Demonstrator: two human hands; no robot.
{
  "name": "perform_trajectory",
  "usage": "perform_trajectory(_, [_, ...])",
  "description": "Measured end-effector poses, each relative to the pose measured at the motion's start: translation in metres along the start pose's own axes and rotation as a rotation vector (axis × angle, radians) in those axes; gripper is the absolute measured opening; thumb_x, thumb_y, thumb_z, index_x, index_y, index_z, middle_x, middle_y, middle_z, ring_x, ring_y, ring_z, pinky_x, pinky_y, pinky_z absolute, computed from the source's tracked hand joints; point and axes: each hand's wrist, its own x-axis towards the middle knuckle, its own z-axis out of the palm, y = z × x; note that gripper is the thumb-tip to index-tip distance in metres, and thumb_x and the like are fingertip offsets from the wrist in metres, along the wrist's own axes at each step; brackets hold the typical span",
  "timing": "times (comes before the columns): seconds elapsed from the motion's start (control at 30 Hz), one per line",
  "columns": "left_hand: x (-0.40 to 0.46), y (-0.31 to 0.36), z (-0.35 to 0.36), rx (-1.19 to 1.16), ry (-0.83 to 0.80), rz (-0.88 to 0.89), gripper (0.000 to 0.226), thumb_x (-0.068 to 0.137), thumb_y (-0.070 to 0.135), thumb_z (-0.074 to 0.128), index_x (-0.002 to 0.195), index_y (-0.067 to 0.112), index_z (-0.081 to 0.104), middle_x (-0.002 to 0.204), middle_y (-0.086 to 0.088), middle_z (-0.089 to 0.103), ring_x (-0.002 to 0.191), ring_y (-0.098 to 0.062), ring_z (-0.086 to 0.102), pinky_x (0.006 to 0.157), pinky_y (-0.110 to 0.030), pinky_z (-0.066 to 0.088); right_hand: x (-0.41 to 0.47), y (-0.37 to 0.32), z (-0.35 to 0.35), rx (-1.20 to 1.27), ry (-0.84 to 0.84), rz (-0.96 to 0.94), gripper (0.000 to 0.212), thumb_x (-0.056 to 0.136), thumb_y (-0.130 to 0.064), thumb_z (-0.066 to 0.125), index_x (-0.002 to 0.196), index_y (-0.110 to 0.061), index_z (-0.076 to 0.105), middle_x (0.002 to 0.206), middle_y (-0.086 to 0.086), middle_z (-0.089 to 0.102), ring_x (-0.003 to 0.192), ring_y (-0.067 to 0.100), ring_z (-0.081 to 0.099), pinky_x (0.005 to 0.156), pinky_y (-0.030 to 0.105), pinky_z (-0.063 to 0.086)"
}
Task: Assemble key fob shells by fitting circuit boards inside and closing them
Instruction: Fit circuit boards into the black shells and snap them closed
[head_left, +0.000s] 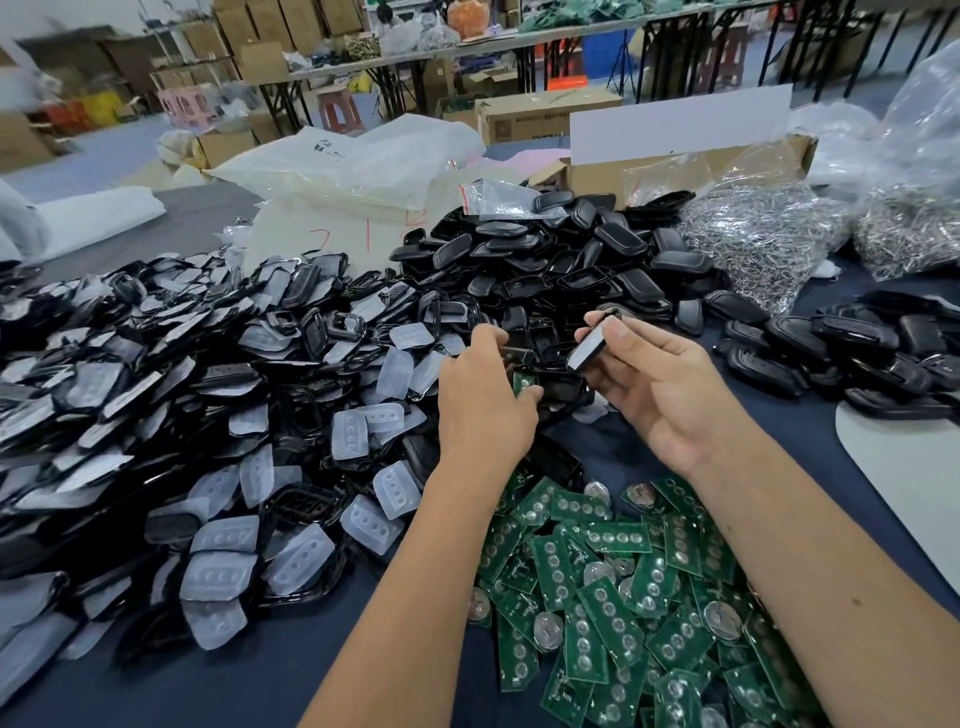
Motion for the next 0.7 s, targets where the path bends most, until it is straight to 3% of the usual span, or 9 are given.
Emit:
perform_trajectory(0.1, [0.0, -0.003, 0.001, 0.112, -0.003, 0.016, 0.036, 0.093, 0.035, 0.074, 0.124, 0.024, 0.059, 0.113, -0.001, 0.065, 0.115, -0.024, 0.055, 0.098, -0.04, 0.047, 0.0, -0.001, -0.002, 0.009, 0.005, -0.001, 0.035, 0.081, -0.024, 0.073, 0.112, -0.008, 0.075, 0.103, 0.007, 0.077, 0.093, 0.017, 0.07, 0.091, 0.031, 0.055])
perform_trajectory(0.27, [0.0, -0.003, -0.001, -0.033, 0.067, -0.034, 0.017, 0.093, 0.034, 0.074, 0.097, 0.025, 0.06, 0.089, 0.009, 0.061, 0.091, -0.019, 0.06, 0.074, -0.031, 0.04, 0.0, -0.001, -0.002, 0.022, -0.009, 0.0, 0.035, 0.083, -0.023, 0.073, 0.114, -0.007, 0.075, 0.104, 0.007, 0.077, 0.092, 0.018, 0.07, 0.09, 0.03, 0.055])
perform_trajectory(0.37, [0.001, -0.003, -0.004, -0.051, 0.196, 0.035, 0.016, 0.088, 0.037, 0.079, 0.088, 0.026, 0.068, 0.099, 0.007, 0.061, 0.107, -0.016, 0.046, 0.086, -0.024, 0.034, 0.0, -0.002, -0.001, 0.026, -0.018, -0.002, 0.035, 0.083, -0.023, 0.073, 0.115, -0.008, 0.074, 0.106, 0.007, 0.077, 0.094, 0.018, 0.07, 0.09, 0.03, 0.055])
perform_trajectory(0.43, [0.0, 0.001, -0.007, -0.074, 0.305, 0.086, 0.016, 0.087, 0.036, 0.081, 0.084, 0.03, 0.067, 0.098, 0.012, 0.06, 0.105, -0.012, 0.043, 0.085, -0.018, 0.028, -0.001, -0.002, -0.003, 0.023, -0.036, -0.006, 0.036, 0.083, -0.022, 0.073, 0.116, -0.008, 0.074, 0.11, 0.008, 0.076, 0.099, 0.02, 0.07, 0.091, 0.031, 0.056])
perform_trajectory(0.5, [0.001, 0.004, -0.01, -0.368, 0.238, 0.02, 0.025, 0.092, 0.033, 0.076, 0.074, 0.034, 0.06, 0.076, 0.016, 0.062, 0.083, -0.01, 0.059, 0.078, -0.024, 0.045, -0.001, -0.003, -0.005, 0.019, -0.072, -0.006, 0.035, 0.085, -0.02, 0.071, 0.118, -0.007, 0.073, 0.112, 0.009, 0.075, 0.106, 0.022, 0.069, 0.099, 0.035, 0.057])
perform_trajectory(0.57, [0.001, 0.008, -0.012, -0.756, 0.057, -0.127, 0.027, 0.098, 0.027, 0.072, 0.074, 0.032, 0.061, 0.063, 0.012, 0.061, 0.062, -0.014, 0.067, 0.06, -0.03, 0.057, -0.001, -0.004, -0.004, 0.015, -0.115, -0.008, 0.035, 0.086, -0.017, 0.069, 0.119, -0.004, 0.071, 0.111, 0.01, 0.075, 0.107, 0.022, 0.069, 0.104, 0.037, 0.056])
perform_trajectory(0.63, [0.001, 0.009, -0.01, -0.898, -0.017, -0.22, 0.016, 0.098, 0.022, 0.072, 0.085, 0.016, 0.065, 0.067, 0.005, 0.062, 0.055, -0.018, 0.067, 0.053, -0.025, 0.056, -0.001, -0.004, -0.003, 0.006, -0.139, -0.005, 0.035, 0.087, -0.015, 0.068, 0.119, -0.002, 0.07, 0.11, 0.01, 0.075, 0.105, 0.022, 0.07, 0.099, 0.034, 0.058])
perform_trajectory(0.7, [0.002, 0.008, -0.01, -0.939, -0.052, -0.281, 0.013, 0.098, 0.016, 0.072, 0.091, 0.005, 0.067, 0.078, -0.004, 0.063, 0.056, -0.017, 0.067, 0.057, -0.024, 0.058, -0.002, -0.003, -0.002, -0.005, -0.139, 0.004, 0.034, 0.086, -0.014, 0.069, 0.117, -0.001, 0.072, 0.107, 0.011, 0.075, 0.102, 0.021, 0.071, 0.093, 0.03, 0.059])
